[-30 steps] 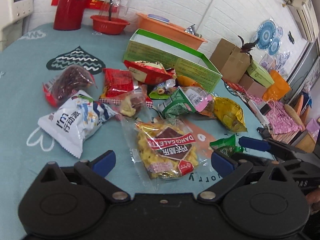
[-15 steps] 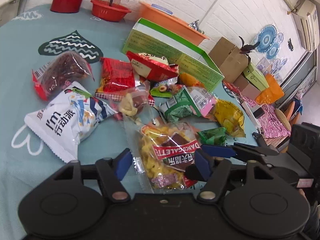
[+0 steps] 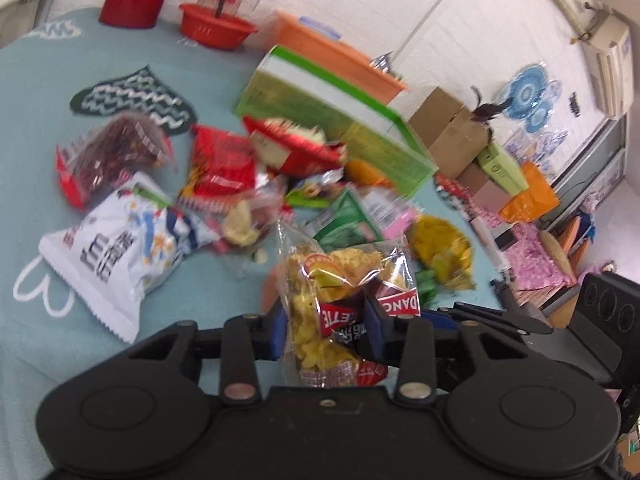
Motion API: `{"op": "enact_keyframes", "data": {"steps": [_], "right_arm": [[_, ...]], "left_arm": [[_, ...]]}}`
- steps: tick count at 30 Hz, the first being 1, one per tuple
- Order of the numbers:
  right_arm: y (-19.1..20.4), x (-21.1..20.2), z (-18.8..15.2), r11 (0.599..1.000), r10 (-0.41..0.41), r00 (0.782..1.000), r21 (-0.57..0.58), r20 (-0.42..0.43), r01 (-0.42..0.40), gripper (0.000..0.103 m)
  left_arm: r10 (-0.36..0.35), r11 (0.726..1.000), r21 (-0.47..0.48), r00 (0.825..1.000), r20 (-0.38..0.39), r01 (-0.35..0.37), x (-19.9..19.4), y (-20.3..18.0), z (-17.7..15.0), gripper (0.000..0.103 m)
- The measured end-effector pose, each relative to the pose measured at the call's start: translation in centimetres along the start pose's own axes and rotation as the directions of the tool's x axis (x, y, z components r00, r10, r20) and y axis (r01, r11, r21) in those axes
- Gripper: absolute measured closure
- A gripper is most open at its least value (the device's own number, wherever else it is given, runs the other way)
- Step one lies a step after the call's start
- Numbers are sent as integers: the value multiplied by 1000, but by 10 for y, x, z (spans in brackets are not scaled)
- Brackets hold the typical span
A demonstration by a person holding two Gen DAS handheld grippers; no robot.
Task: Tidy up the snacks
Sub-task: 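Grasp the Danco Galette biscuit bag with the left tool, then lift the Danco Galette bag into the green box and open the left tool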
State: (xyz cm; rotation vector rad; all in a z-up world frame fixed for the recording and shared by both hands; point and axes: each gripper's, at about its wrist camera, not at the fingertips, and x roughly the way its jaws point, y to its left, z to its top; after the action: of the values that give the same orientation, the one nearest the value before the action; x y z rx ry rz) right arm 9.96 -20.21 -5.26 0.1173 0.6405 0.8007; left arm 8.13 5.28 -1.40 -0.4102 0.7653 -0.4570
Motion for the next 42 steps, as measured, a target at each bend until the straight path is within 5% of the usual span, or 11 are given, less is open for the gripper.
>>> {"op": "enact_keyframes", "data": {"steps": [7, 13, 24, 32, 33, 34, 35, 42], "right_arm": [[-3, -39, 53, 993, -40, 981, -98, 188, 59, 27], [-43, -29, 104, 988, -106, 953, -77, 285, 133, 27], [-133, 22, 151, 985, -169, 947, 73, 273, 155, 30], [-171, 55, 153, 979, -163, 956, 156, 242, 127, 28], [-173, 59, 153, 977, -171, 956, 165, 237, 134, 19], [-174, 62, 152, 973, -193, 953, 170, 233, 155, 16], [-174, 64, 151, 967, -226, 946, 171, 231, 189, 6], [-162, 43, 145, 967, -248, 929, 121, 276, 222, 0]], "left_arm": [[-89, 989, 129, 986, 141, 71, -9, -41, 57, 78], [-139, 984, 133, 976, 170, 117, 39, -46, 121, 77], [-157, 987, 44, 981, 117, 153, 135, -14, 194, 77], [-99, 994, 42, 991, 84, 96, 172, 0, 209, 76], [-80, 996, 46, 993, 85, 76, 175, 1, 210, 71], [-58, 997, 49, 994, 96, 54, 175, 1, 209, 46], [-41, 998, 52, 993, 111, 36, 175, 1, 209, 0], [37, 996, 71, 981, 193, -51, 143, -12, 205, 0]]}}
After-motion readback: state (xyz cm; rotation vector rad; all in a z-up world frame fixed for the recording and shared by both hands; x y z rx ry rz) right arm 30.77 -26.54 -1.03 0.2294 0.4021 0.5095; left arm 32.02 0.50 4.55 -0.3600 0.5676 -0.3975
